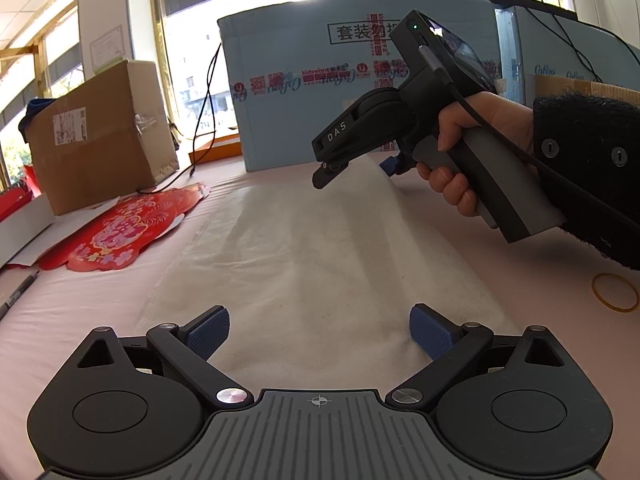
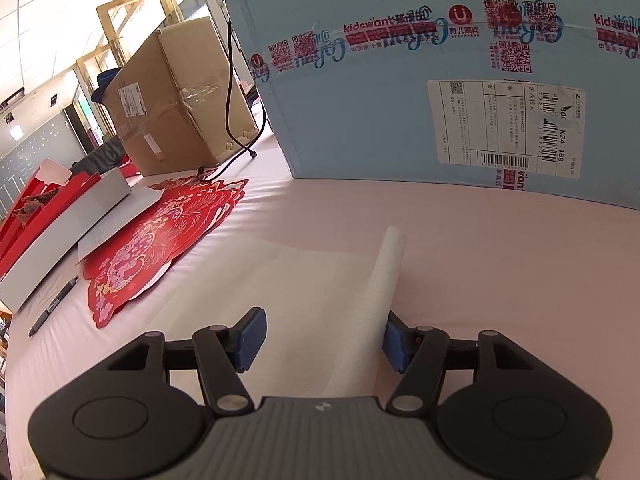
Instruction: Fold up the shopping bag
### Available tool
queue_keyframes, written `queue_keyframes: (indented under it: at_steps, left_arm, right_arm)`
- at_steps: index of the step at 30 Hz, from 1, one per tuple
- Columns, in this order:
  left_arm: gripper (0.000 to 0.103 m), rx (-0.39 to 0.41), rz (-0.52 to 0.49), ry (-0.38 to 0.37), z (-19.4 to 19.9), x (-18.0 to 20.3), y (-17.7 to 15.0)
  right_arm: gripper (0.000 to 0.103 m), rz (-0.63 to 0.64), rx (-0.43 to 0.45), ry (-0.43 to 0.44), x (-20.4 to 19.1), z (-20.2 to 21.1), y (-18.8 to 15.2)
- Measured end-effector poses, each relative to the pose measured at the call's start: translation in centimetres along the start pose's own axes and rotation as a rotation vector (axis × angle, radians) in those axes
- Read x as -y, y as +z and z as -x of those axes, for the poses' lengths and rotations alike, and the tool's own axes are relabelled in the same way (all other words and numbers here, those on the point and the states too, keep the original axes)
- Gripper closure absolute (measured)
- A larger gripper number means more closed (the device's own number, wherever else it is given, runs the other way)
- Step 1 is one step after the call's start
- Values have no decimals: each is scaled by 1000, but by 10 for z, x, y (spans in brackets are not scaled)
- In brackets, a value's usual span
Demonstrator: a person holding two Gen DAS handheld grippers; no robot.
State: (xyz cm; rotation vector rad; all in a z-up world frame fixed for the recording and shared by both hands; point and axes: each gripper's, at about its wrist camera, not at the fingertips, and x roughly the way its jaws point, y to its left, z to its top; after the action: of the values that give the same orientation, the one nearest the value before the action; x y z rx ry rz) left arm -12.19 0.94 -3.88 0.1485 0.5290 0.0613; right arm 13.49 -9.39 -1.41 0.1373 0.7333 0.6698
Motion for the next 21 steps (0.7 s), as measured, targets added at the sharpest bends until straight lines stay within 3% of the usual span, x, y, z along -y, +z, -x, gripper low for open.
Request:
queue_keyframes:
  at_steps: [21]
  left_arm:
    - [5, -2, 5, 5, 0, 4, 1]
  right_arm:
    - [35, 9, 0, -2, -3, -1, -1]
